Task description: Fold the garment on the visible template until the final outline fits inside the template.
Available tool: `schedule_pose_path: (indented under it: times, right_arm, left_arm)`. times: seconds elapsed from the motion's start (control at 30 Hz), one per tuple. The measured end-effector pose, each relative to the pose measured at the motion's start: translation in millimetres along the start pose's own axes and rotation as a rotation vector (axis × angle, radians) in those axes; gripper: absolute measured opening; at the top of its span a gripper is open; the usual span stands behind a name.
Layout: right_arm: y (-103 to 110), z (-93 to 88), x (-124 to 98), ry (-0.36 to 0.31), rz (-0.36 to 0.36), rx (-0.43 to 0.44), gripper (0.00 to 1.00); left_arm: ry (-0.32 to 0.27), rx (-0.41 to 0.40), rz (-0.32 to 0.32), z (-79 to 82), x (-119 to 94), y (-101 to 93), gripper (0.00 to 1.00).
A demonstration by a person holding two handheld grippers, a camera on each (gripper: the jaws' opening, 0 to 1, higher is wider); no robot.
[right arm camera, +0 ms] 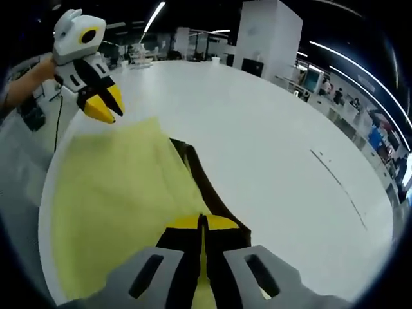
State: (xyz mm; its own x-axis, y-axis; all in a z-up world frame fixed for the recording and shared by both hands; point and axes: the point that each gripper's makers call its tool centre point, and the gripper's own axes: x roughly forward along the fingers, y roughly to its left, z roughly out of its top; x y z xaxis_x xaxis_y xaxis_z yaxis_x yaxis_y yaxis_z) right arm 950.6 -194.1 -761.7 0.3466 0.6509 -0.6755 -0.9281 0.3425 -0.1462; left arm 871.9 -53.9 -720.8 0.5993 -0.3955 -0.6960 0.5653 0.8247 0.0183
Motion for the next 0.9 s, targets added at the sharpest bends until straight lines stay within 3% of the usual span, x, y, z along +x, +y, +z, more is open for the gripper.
schedule_pose_path:
  times: [0.1,0.33,0.47,0.7,0.9]
  right_arm:
    - [-1,-1.6,0,-0.007,-0.002,0.034,0.01]
    - [2,-6.7,9,0.013,-0.021,0.001,0.01]
    - [3,-5.9,5,-0.012,-0.003,0.102,0.02]
    - [5,-1.7,-30,-0.054,-0.017,0.148,0.12]
    - [24,-13.7,-75,-0.081,-0.017,0.212,0.14]
  left_arm:
    - [0.007,-0.016,0.002,-4.9,0,3.7,0.07]
    - [0.048,-0.015,0.007,-18.3,5,5.1,0.06]
    - [0.056,-0.016,0.01,-21.0,2,2.2,0.06]
    - [0.041,-0.068,0.021,-20.5,-12,5.0,0.05]
    - [0.054,-0.098,0.008,-33.9,-28,-2.8,0.07]
